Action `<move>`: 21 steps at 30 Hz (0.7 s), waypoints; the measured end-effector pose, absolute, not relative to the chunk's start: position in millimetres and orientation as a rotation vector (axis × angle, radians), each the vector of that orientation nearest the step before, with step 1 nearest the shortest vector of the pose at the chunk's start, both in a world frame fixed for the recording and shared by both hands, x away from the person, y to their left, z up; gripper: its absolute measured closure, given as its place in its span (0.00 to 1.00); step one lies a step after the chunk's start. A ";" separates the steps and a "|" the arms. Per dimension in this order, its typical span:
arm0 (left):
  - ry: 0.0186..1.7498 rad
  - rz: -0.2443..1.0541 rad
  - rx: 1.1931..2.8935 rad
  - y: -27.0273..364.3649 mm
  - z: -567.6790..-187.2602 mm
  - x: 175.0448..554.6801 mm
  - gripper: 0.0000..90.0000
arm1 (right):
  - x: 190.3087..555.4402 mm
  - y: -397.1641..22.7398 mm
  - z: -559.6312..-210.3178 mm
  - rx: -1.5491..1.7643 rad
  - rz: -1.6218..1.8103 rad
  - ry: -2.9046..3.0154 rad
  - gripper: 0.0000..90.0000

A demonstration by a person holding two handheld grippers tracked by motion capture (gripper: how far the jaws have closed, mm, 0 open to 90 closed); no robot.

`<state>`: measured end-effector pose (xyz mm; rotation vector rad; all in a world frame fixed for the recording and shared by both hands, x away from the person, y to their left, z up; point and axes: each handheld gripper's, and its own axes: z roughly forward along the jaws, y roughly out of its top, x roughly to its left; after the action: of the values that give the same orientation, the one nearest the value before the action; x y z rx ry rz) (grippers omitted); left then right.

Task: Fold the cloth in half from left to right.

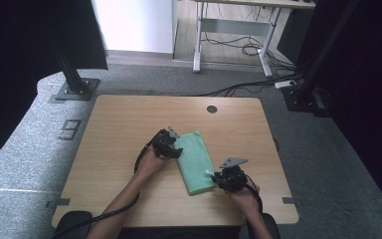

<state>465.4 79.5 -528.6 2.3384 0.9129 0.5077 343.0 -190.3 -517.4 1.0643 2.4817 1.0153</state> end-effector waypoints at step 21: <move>0.932 0.482 2.304 89.8 -535.0 445.9 0.30 | 366.1 -195.0 -534.4 1.069 0.909 2.501 0.57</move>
<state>445.9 89.8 -535.0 2.3038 0.9318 0.4816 366.1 -195.0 -534.4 1.0693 2.5013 0.9085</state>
